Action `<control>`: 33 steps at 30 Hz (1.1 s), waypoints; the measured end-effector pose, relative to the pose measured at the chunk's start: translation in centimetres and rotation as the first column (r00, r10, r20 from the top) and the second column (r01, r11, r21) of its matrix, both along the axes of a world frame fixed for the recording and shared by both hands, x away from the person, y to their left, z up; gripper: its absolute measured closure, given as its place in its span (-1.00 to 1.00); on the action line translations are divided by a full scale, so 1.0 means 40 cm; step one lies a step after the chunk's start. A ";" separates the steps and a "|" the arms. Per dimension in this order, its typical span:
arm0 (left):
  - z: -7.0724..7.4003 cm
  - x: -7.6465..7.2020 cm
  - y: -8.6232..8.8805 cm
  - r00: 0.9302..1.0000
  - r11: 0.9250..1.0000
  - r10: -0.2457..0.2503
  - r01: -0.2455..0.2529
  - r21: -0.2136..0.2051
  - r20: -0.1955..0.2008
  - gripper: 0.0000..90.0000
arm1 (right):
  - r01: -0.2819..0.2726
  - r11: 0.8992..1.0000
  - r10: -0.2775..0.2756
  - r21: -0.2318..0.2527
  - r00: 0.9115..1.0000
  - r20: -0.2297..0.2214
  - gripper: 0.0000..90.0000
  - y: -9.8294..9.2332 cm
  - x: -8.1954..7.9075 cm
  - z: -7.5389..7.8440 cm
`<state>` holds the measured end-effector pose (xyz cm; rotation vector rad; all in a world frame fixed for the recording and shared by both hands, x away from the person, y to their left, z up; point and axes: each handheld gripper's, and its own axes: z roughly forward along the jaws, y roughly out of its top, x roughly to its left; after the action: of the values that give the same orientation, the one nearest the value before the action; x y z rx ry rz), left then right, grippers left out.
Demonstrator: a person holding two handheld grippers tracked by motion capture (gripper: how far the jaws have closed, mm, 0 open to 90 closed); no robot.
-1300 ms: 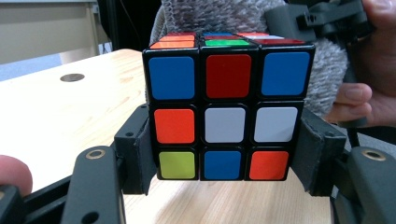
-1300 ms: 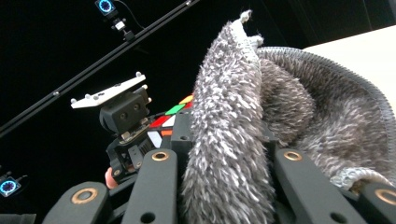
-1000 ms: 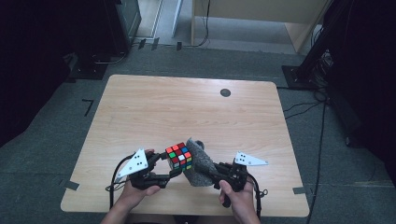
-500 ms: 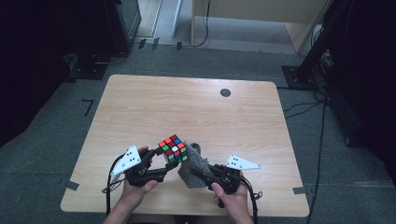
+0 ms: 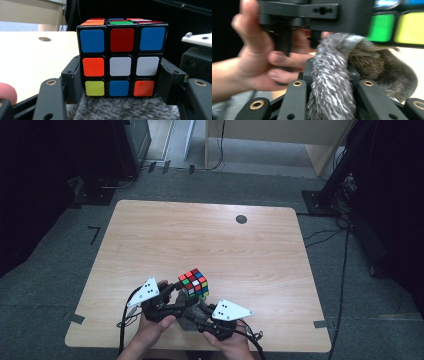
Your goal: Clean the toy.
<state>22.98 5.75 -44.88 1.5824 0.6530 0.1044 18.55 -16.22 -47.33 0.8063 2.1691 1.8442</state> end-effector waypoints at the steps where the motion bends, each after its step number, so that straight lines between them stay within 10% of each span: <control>1: 0.000 0.002 0.004 1.000 1.000 0.006 -0.006 -0.005 -0.005 -0.24 | 0.027 1.000 -0.027 -0.010 1.000 0.006 0.59 -0.008 0.003 0.002; 6: 0.004 0.010 0.022 0.999 0.999 0.024 -0.024 -0.032 -0.021 -0.24 | 0.200 0.975 -0.198 0.092 0.980 -0.030 0.60 -0.081 0.029 0.003; 14: -0.003 0.006 0.007 1.000 1.000 0.015 -0.015 -0.005 -0.018 -0.24 | 0.041 0.998 -0.042 0.045 0.999 0.014 0.56 -0.003 -0.002 -0.005; 22: 0.000 0.010 0.013 0.999 0.999 0.019 -0.020 -0.026 -0.031 -0.24 | 0.232 0.970 -0.231 0.075 0.973 -0.017 0.57 -0.081 0.032 0.002; 29: -0.005 0.007 0.002 0.999 1.000 0.013 -0.013 -0.006 -0.030 -0.24 | 0.070 0.998 -0.070 0.002 0.997 0.045 0.54 0.005 -0.007 -0.003; 33: 0.000 0.015 0.022 0.999 0.999 0.031 -0.032 -0.030 -0.044 -0.24 | 0.142 0.990 -0.142 -0.006 0.990 0.020 0.52 -0.027 0.010 -0.005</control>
<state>23.57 6.63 -44.90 1.5488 0.7107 0.0833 18.95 -17.28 -47.52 0.9115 2.0484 1.7667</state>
